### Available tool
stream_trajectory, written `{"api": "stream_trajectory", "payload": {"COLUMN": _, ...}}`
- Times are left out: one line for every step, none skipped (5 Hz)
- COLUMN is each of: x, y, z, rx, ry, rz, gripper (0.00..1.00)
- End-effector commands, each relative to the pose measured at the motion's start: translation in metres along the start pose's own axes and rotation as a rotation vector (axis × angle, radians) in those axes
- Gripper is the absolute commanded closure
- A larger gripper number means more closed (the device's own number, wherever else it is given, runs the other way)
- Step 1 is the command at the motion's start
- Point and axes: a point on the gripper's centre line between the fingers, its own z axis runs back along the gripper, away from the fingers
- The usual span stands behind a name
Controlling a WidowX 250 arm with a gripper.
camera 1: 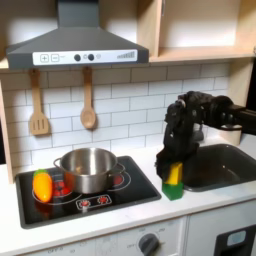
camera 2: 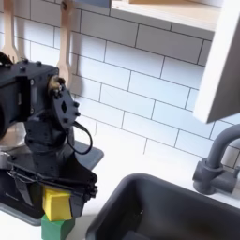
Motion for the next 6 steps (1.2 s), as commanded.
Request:
{"api": "stream_trajectory", "payload": {"x": 0.003, "y": -0.005, "z": 0.007, "rx": -0.009, "ry": -0.007, "rz": -0.017, "gripper": 0.0}}
{"api": "stream_trajectory", "payload": {"x": 0.01, "y": -0.007, "z": 0.021, "rx": -0.015, "ry": -0.034, "rz": -0.022, "gripper": 0.0}}
{"api": "stream_trajectory", "payload": {"x": 0.015, "y": -0.006, "z": 0.03, "rx": -0.018, "ry": -0.049, "rz": -0.016, "gripper": 0.0}}
{"api": "stream_trajectory", "payload": {"x": 0.016, "y": -0.008, "z": 0.035, "rx": -0.036, "ry": -0.05, "rz": -0.008, "gripper": 0.0}}
{"api": "stream_trajectory", "payload": {"x": 0.019, "y": -0.011, "z": 0.044, "rx": -0.047, "ry": -0.061, "rz": -0.016, "gripper": 0.0}}
{"api": "stream_trajectory", "payload": {"x": 0.023, "y": -0.009, "z": 0.054, "rx": -0.049, "ry": -0.073, "rz": -0.01, "gripper": 0.0}}
